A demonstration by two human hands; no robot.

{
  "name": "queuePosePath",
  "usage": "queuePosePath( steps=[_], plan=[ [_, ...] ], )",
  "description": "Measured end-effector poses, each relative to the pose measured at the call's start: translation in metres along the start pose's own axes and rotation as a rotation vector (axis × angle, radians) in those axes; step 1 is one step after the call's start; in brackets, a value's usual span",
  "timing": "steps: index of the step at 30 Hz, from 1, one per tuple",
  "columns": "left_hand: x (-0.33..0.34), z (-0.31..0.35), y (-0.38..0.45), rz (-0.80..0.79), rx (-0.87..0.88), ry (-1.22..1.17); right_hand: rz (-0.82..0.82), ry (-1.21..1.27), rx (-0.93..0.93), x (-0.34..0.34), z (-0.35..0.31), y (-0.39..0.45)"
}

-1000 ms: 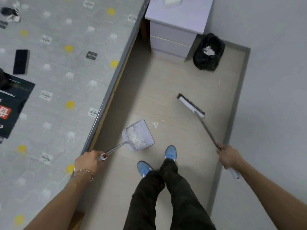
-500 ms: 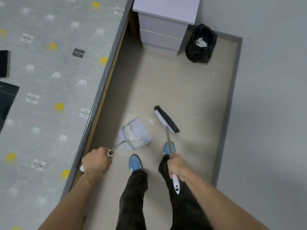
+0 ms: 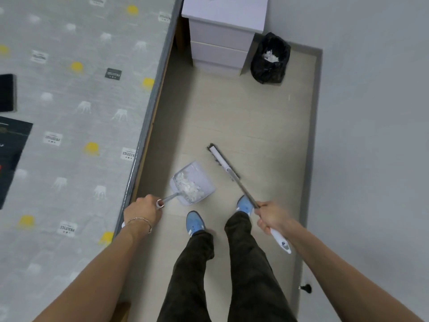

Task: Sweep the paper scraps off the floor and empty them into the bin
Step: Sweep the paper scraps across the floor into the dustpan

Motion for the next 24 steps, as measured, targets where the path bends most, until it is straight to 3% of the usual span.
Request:
queuePosePath(
  steps=[6,13,19,24],
  plan=[
    [0.015,-0.006,-0.014,0.012,0.022,0.055,0.106,-0.156,-0.004,0.026,-0.016,0.023],
    [0.017,0.001,-0.010,0.053,0.009,0.053,-0.115,-0.064,0.023,0.108,0.034,0.026],
    [0.013,-0.002,-0.009,0.026,-0.013,0.020,-0.112,0.182,0.101,0.059,0.048,-0.006],
    [-0.003,0.011,-0.027,0.099,0.007,-0.014,0.002,0.295,-0.019,0.015,0.046,-0.007]
  ],
)
Point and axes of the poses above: each hand's wrist, its own y-axis towards the middle knuckle, its own x-axis out of the palm, z = x × y, the point moved 8 cm from there along y, towards the middle knuckle, and after that the axes turned 2 degrees about z, right-handed, at the moved point
